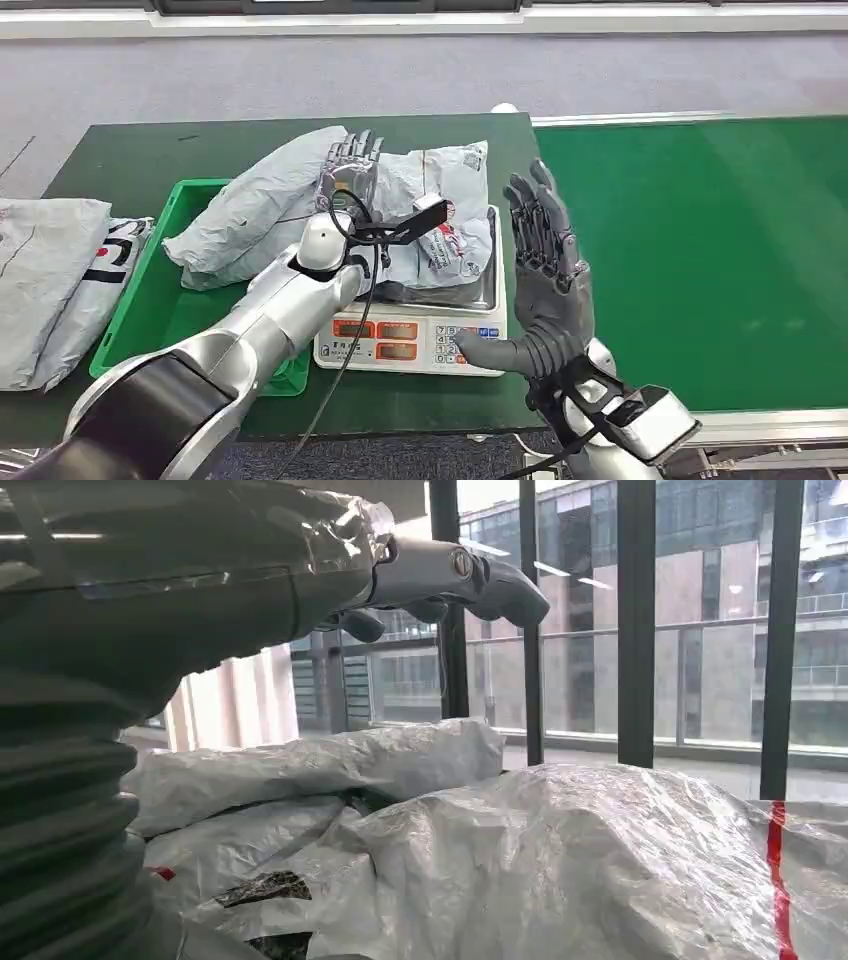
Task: Moved the parcel from conveyor to table for the left to box.
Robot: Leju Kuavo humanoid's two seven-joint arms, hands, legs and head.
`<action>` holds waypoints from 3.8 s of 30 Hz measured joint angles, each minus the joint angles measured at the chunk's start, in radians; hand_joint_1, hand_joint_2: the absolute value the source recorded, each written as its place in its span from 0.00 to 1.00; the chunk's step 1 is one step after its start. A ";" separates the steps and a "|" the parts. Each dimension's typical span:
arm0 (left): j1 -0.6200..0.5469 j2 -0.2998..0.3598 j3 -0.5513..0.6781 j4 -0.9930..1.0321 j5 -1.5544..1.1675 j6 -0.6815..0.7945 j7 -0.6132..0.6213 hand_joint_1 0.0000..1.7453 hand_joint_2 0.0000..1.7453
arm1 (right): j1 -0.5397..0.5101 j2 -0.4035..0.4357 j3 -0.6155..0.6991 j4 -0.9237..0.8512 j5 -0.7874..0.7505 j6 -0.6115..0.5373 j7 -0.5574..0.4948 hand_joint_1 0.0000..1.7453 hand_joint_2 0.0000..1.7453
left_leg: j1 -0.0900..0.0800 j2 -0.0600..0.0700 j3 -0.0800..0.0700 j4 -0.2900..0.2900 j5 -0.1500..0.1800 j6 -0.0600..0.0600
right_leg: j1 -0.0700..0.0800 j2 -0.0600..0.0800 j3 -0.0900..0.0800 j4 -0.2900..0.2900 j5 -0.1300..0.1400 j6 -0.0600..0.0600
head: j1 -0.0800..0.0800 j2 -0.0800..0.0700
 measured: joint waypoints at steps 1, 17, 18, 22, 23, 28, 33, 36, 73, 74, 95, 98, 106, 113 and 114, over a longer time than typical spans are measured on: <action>0.000 0.001 0.000 0.000 -0.002 -0.002 0.004 0.00 1.00 | 0.000 0.000 0.000 0.001 0.000 0.000 0.000 0.00 1.00 | 0.000 0.000 0.000 0.000 0.000 0.000 | 0.000 0.000 0.000 0.000 0.000 0.000 | 0.000 0.000; -0.019 0.022 0.072 0.038 0.047 -0.787 -0.178 0.00 1.00 | -0.124 0.045 0.001 0.131 -0.037 0.163 0.004 0.00 1.00 | 0.000 0.000 0.009 0.000 -0.001 0.000 | 0.000 0.000 0.009 0.000 -0.001 0.000 | 0.000 0.000; -0.021 0.024 0.079 0.038 0.052 -0.805 -0.207 0.00 1.00 | -0.133 0.045 0.002 0.145 -0.048 0.167 0.004 0.00 1.00 | 0.000 0.000 0.010 0.000 -0.001 0.000 | 0.000 0.000 0.010 0.000 -0.001 0.000 | 0.000 0.000; -0.024 0.024 0.100 0.038 0.068 -0.814 -0.247 0.15 1.00 | -0.165 0.044 0.001 0.185 -0.083 0.164 0.004 0.00 1.00 | 0.000 -0.002 0.013 0.000 0.000 0.000 | 0.000 -0.002 0.014 0.000 -0.001 0.000 | 0.000 0.000; -0.024 0.024 0.108 0.038 0.070 -0.814 -0.252 1.00 1.00 | -0.170 0.044 0.001 0.193 -0.089 0.160 0.004 0.00 1.00 | 0.000 -0.002 0.014 0.000 -0.001 0.000 | 0.000 -0.002 0.015 -0.001 -0.001 0.000 | 0.000 0.000; -0.023 0.024 0.111 0.038 0.049 -0.754 -0.287 1.00 1.00 | -0.187 0.039 0.001 0.227 -0.121 0.145 0.003 0.00 1.00 | 0.000 -0.002 0.014 0.000 0.001 0.002 | 0.000 -0.004 0.016 -0.001 -0.001 0.000 | 0.000 0.000; -0.001 0.023 0.110 0.031 0.015 -0.559 -0.290 1.00 1.00 | -0.189 0.020 0.002 0.241 -0.142 0.128 0.001 0.00 1.00 | 0.000 -0.002 0.012 0.000 0.002 0.001 | 0.000 -0.003 0.012 -0.001 0.001 0.000 | 0.000 0.000; 0.002 0.023 0.110 0.023 -0.004 -0.388 -0.290 1.00 1.00 | -0.190 0.007 0.001 0.250 -0.163 0.121 0.000 0.00 1.00 | 0.000 -0.002 0.008 0.000 0.003 0.001 | 0.000 -0.003 0.008 0.000 0.002 0.000 | 0.000 0.000; 0.365 0.280 0.458 -0.667 0.315 0.325 -0.504 1.00 1.00 | 0.178 -0.006 -0.045 -0.061 0.116 0.081 0.034 0.00 1.00 | 0.000 0.002 -0.003 -0.002 0.002 -0.002 | 0.002 0.001 -0.004 0.000 0.000 -0.003 | 0.000 0.000; 0.386 0.289 0.495 -0.667 0.335 0.325 -0.535 1.00 1.00 | 0.187 -0.006 -0.047 -0.067 0.117 0.084 0.032 0.00 1.00 | 0.000 0.004 -0.003 -0.002 0.002 -0.002 | 0.002 0.003 -0.005 0.000 0.000 -0.003 | 0.000 0.000; 0.633 0.288 0.783 -0.783 0.530 0.324 -0.654 0.00 0.00 | 0.270 -0.006 -0.065 -0.162 0.153 0.047 0.052 0.00 1.00 | 0.000 0.004 -0.002 -0.002 0.001 -0.002 | 0.001 0.003 -0.005 0.000 -0.001 -0.004 | 0.000 0.000; 0.728 0.253 0.780 -0.883 0.726 0.284 -0.709 0.00 0.00 | 0.303 -0.006 -0.071 -0.184 0.174 0.031 0.049 0.00 1.00 | 0.000 0.005 -0.001 -0.001 0.000 -0.002 | 0.001 0.004 -0.005 0.000 -0.001 -0.004 | 0.000 0.000; 0.987 0.154 0.677 -1.232 1.106 0.092 -0.823 0.00 0.00 | 0.388 -0.006 -0.148 -0.260 0.148 0.052 0.014 0.00 1.00 | -0.001 0.006 -0.002 -0.001 -0.004 0.001 | 0.000 0.004 -0.005 -0.002 -0.003 -0.002 | 0.000 0.000; 1.051 0.127 0.643 -1.347 1.191 0.047 -0.855 0.00 0.00 | 0.407 -0.005 -0.172 -0.285 0.145 0.058 0.013 0.00 1.00 | -0.001 0.005 -0.001 -0.001 -0.004 0.001 | 0.001 0.004 -0.004 -0.001 -0.003 -0.002 | 0.000 0.000; 1.059 0.123 0.641 -1.359 1.235 0.023 -0.870 0.00 0.00 | 0.409 -0.005 -0.173 -0.286 0.144 0.058 0.013 0.00 1.00 | 0.000 0.006 -0.001 -0.001 -0.004 0.001 | 0.001 0.004 -0.004 -0.001 -0.003 -0.002 | 0.000 0.000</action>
